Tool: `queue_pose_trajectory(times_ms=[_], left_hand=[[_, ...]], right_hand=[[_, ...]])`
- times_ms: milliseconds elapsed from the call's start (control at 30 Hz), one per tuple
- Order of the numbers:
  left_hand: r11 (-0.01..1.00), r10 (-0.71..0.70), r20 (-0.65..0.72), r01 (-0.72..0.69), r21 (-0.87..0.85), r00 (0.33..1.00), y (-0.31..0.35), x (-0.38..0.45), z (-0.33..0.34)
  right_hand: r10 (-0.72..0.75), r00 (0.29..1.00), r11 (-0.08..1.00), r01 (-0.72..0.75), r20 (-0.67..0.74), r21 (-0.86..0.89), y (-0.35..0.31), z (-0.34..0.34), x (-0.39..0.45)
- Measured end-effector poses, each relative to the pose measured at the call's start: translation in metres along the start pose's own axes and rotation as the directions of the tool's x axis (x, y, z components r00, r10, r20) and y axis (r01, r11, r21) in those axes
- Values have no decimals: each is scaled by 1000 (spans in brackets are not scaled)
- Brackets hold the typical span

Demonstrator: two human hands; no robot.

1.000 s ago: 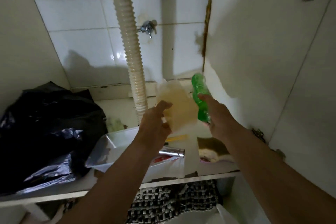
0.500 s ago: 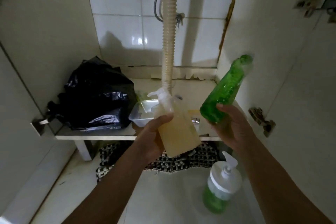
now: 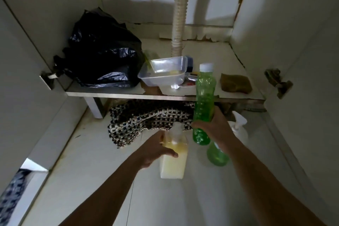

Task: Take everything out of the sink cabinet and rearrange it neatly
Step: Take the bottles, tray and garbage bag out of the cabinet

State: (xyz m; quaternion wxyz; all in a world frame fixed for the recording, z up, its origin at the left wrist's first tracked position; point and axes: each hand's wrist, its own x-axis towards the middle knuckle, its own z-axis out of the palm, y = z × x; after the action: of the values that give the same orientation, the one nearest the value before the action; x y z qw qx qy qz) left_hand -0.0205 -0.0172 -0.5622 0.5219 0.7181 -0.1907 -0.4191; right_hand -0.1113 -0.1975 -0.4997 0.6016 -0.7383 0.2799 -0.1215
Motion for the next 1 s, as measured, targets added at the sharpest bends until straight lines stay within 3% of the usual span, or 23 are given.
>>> queue_pose_trajectory(times_ms=[167, 433, 867, 1000], left_hand=[[998, -56, -189, 51, -30, 980, -49, 9, 10], [997, -44, -252, 58, 46, 967, -73, 17, 21], [943, 57, -187, 8, 333, 981, -67, 33, 41], [924, -31, -133, 79, 373, 991, -59, 30, 36]], right_hand=[[138, 989, 988, -141, -47, -65, 74, 24, -12], [160, 986, 969, -166, -47, -180, 134, 22, -19], [212, 951, 934, -265, -226, -239, 142, 11, 5], [306, 946, 854, -324, -111, -408, 131, 0, 6]])
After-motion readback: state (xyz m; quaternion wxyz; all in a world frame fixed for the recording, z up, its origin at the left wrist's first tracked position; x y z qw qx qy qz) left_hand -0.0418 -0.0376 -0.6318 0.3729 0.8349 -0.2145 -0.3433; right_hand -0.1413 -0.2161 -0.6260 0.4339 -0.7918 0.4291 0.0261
